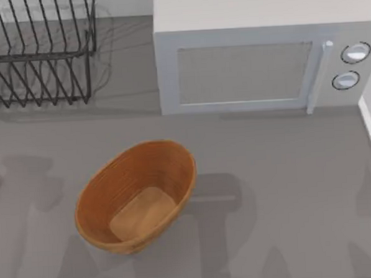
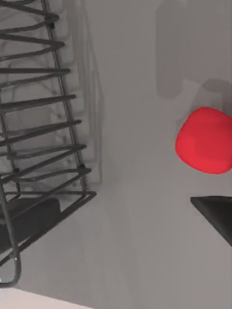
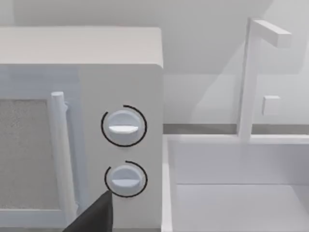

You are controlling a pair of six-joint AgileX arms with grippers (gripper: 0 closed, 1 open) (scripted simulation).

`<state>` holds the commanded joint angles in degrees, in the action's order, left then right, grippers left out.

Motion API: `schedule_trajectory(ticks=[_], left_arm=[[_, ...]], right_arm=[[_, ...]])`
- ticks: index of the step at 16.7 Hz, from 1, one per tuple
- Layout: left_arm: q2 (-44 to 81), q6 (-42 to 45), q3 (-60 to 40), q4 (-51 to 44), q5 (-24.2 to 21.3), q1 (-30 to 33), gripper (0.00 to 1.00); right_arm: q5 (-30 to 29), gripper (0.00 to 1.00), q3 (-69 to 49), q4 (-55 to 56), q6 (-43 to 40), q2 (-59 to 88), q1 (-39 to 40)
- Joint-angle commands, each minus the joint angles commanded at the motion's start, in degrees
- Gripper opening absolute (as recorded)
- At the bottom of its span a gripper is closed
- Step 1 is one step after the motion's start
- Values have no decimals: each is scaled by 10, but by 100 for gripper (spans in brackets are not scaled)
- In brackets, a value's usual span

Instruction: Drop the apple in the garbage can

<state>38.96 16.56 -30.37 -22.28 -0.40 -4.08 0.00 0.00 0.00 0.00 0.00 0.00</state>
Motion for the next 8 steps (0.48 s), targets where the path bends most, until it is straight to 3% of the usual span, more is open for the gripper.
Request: schedule_trajectory(ticks=[8], left_arm=[[470, 179, -319, -253, -2, -46, 100]], right_arm=[[0, 100, 0, 0, 0, 0, 0]])
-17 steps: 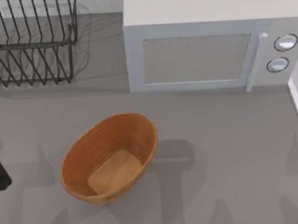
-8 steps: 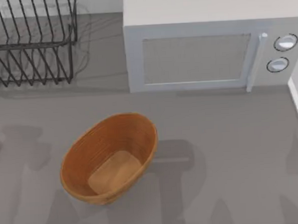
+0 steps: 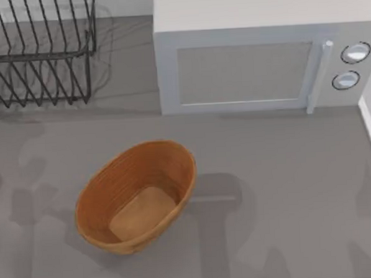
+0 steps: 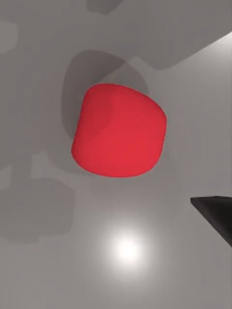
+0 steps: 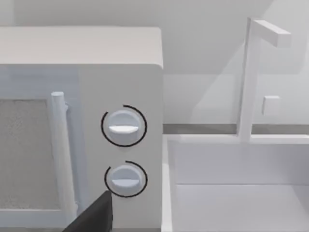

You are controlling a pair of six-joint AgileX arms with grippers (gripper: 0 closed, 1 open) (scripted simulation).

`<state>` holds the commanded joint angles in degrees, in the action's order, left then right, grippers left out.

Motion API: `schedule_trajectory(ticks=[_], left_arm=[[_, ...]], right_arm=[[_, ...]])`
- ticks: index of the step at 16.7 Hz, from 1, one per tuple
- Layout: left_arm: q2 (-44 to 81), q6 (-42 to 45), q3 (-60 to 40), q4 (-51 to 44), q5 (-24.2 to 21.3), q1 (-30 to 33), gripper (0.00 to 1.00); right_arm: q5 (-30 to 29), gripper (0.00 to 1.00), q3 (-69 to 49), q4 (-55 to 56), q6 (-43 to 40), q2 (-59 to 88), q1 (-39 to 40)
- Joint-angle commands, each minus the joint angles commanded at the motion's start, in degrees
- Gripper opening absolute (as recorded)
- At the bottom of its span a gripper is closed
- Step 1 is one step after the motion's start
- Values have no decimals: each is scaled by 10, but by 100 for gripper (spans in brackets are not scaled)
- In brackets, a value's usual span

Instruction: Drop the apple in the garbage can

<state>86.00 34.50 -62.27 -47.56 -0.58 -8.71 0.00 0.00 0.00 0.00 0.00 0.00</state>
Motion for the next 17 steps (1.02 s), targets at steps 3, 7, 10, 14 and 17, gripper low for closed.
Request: schedule_trajectory(ticks=[3, 7, 10, 14, 17], left_arm=[[128, 53, -99, -71, 0, -14, 100], [244, 101, -191, -131, -1, -27, 100], [273, 114, -218, -147, -1, -31, 100], [271, 113, -216, -145, -1, -27, 100], [282, 112, -200, -122, -1, -29, 100]], right_arm=[[0, 100, 0, 0, 0, 0, 0], [0, 100, 0, 0, 0, 0, 0], [0, 100, 0, 0, 0, 0, 0], [0, 100, 0, 0, 0, 0, 0], [0, 100, 0, 0, 0, 0, 0]])
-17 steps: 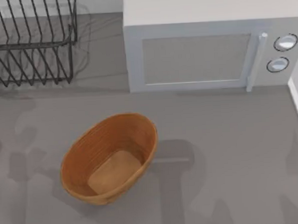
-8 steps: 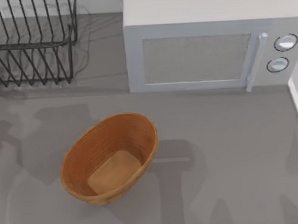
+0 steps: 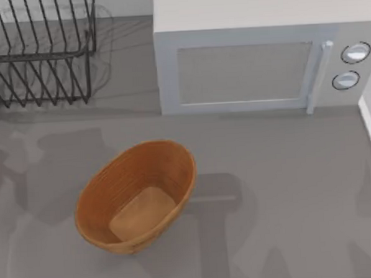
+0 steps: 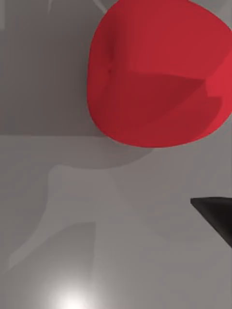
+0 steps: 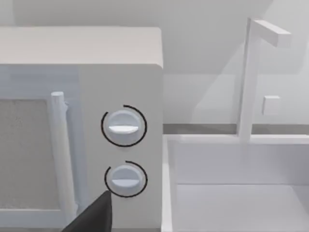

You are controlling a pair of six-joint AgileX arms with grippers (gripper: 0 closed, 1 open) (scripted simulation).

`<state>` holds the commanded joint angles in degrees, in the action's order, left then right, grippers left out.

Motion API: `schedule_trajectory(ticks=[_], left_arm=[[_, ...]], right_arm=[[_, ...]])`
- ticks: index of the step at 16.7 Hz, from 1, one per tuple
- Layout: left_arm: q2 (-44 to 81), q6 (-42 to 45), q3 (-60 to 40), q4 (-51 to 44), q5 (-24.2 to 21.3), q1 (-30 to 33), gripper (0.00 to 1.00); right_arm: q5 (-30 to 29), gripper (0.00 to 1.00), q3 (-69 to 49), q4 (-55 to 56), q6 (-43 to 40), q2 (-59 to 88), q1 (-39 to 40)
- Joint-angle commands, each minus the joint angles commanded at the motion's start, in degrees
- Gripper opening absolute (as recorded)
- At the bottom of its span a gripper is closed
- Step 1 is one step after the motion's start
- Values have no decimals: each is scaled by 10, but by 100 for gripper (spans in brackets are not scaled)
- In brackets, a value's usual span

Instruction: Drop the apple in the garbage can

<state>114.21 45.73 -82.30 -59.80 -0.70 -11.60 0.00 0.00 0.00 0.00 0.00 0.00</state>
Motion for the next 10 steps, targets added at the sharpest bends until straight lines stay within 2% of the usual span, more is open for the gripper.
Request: schedule_trajectory(ticks=[5, 10], left_arm=[[39, 2, 60, 104, 0, -1, 100], [46, 2, 72, 120, 0, -1, 100]], right_arm=[[0, 100, 0, 0, 0, 0, 0], [0, 100, 0, 0, 0, 0, 0]])
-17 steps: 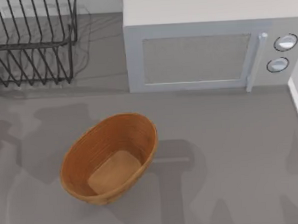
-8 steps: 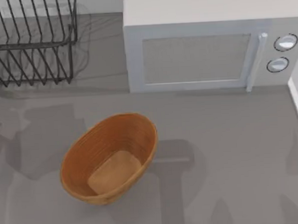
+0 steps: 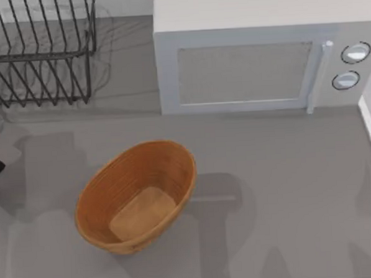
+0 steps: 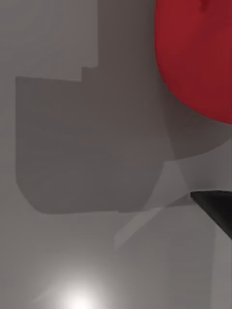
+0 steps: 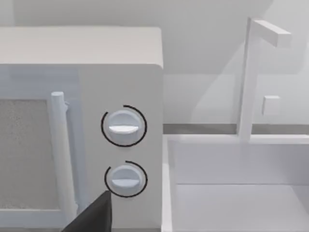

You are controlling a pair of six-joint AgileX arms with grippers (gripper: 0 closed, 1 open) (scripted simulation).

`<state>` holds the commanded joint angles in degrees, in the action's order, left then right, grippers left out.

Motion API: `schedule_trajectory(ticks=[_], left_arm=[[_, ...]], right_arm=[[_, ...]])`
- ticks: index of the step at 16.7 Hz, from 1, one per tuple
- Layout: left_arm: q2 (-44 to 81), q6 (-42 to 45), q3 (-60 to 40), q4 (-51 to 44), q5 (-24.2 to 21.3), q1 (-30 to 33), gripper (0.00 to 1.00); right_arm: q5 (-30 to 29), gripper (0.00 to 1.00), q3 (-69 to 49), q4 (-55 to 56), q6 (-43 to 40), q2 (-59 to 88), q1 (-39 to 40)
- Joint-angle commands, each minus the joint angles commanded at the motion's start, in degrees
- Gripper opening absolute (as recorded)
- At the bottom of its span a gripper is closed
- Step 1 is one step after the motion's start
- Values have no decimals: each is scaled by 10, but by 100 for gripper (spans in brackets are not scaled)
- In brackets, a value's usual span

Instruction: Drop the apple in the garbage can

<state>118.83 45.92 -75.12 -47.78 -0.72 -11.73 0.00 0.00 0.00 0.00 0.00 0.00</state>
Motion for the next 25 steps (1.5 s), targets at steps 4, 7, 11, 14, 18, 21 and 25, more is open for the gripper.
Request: schedule_trajectory(ticks=[4, 7, 11, 14, 18, 21, 25], left_arm=[[0, 0, 0, 0, 0, 0, 70], [0, 0, 0, 0, 0, 0, 47], [0, 0, 0, 0, 0, 0, 17], [0, 0, 0, 0, 0, 0, 0], [0, 0, 0, 0, 0, 0, 0], [0, 0, 0, 0, 0, 0, 0], [-13, 4, -27, -22, 6, -1, 0]], right_arm=[[0, 100, 0, 0, 0, 0, 0], [0, 100, 0, 0, 0, 0, 0], [0, 100, 0, 0, 0, 0, 0], [0, 100, 0, 0, 0, 0, 0], [0, 100, 0, 0, 0, 0, 0], [0, 100, 0, 0, 0, 0, 0], [0, 100, 0, 0, 0, 0, 0]])
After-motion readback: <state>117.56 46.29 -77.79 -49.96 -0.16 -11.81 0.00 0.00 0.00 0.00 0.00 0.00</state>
